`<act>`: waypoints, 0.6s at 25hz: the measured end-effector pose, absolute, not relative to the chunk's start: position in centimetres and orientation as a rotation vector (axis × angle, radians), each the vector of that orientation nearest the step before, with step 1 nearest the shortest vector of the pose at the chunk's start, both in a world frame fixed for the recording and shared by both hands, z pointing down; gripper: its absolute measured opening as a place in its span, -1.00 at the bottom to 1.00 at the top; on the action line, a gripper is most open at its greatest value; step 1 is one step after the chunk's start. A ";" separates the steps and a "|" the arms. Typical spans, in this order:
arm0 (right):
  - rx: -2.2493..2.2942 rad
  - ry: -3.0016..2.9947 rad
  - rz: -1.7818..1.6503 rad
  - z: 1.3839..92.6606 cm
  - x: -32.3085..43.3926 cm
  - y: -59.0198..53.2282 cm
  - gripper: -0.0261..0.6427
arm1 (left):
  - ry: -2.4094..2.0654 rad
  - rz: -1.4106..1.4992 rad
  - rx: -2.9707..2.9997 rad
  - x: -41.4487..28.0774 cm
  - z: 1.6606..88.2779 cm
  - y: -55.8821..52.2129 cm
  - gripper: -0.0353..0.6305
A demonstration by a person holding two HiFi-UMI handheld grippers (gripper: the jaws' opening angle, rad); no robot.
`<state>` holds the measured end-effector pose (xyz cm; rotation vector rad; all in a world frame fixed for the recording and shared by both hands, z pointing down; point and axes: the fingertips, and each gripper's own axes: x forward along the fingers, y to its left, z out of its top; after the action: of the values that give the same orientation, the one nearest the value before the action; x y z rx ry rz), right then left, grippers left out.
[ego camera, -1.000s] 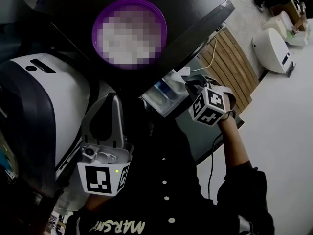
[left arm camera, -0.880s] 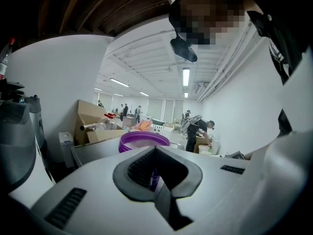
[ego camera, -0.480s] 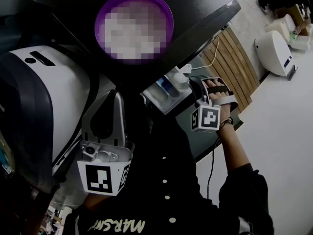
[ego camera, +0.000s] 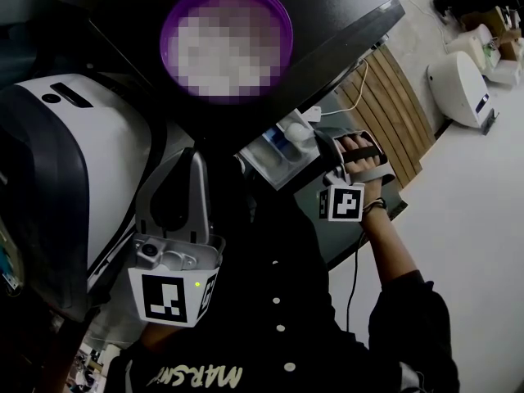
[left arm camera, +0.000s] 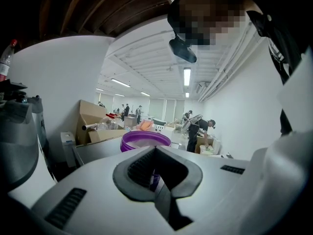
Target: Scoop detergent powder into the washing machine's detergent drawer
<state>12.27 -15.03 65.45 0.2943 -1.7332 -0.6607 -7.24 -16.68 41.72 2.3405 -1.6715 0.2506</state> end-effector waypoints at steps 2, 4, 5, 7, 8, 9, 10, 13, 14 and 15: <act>0.304 -1.745 -0.607 65.6 12.4 -15.1 -0.83 | -1.672 0.250 2.342 -7.3 41.6 -16.7 -0.85; 0.286 -1.772 -0.506 66.0 12.5 -14.7 -0.83 | -1.673 0.248 2.347 -7.3 41.4 -16.8 -0.85; 0.268 -1.790 -0.442 66.3 12.6 -14.4 -0.83 | -1.675 0.246 2.350 -7.3 41.3 -16.8 -0.85; 0.232 -1.826 -0.314 66.3 12.6 -14.0 -0.82 | -1.680 0.241 2.354 -7.3 41.0 -16.9 -0.85; 0.220 -1.838 -0.262 66.1 12.6 -14.1 -0.83 | -1.682 0.239 2.356 -7.4 40.8 -16.9 -0.85; 0.212 -1.845 -0.216 65.9 12.8 -14.2 -0.83 | -1.685 0.238 2.358 -7.4 40.6 -16.9 -0.85; 0.209 -1.853 -0.170 65.7 12.9 -14.4 -0.83 | -1.688 0.235 2.361 -7.5 40.4 -17.0 -0.85; 0.200 -1.910 0.028 64.6 13.1 -14.6 -0.83 | -1.700 0.223 2.371 -7.7 39.8 -17.0 -0.85; 0.188 -1.938 0.109 64.2 12.9 -14.5 -0.82 | -1.703 0.220 2.373 -7.8 39.6 -17.1 -0.85; 0.179 -1.965 0.185 63.7 12.7 -14.3 -0.83 | -1.708 0.216 2.374 -8.0 39.4 -17.1 -0.85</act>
<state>12.74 -14.32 63.72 0.1788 -1.9646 0.1855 -7.96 -17.10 39.42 2.3738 -1.7076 0.2156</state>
